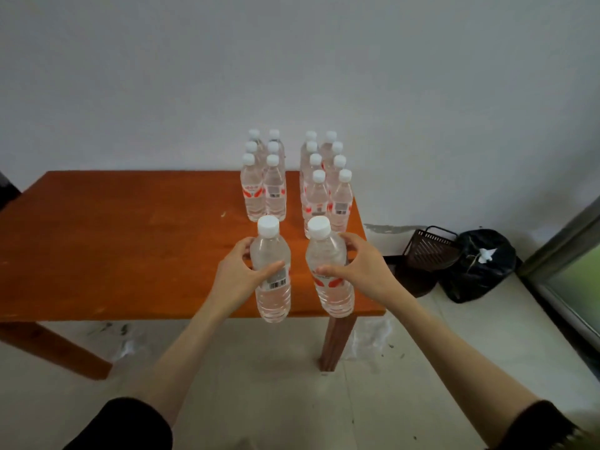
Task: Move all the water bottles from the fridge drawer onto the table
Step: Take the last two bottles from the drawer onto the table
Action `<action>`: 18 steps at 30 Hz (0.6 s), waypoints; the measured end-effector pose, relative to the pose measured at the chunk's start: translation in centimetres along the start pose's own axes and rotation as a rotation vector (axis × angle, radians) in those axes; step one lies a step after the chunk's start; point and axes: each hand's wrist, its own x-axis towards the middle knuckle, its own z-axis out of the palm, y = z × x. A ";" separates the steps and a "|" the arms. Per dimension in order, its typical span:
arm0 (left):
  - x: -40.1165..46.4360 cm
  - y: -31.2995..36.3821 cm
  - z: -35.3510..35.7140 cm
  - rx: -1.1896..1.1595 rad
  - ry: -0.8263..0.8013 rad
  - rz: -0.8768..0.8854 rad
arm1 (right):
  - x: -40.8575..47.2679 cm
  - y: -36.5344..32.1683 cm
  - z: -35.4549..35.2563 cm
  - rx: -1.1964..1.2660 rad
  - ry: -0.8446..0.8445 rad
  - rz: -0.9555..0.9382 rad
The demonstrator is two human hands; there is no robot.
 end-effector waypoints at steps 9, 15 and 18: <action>14.8 -4.4 -3.3 0.078 -0.085 -0.019 | 13.5 -1.0 6.6 -0.030 0.003 0.051; 22.2 -6.2 -4.9 0.117 -0.165 -0.041 | 19.8 -1.7 9.6 -0.016 0.004 0.083; 24.4 -6.8 -4.8 0.103 -0.204 -0.038 | 22.1 -1.4 10.5 0.001 -0.004 0.114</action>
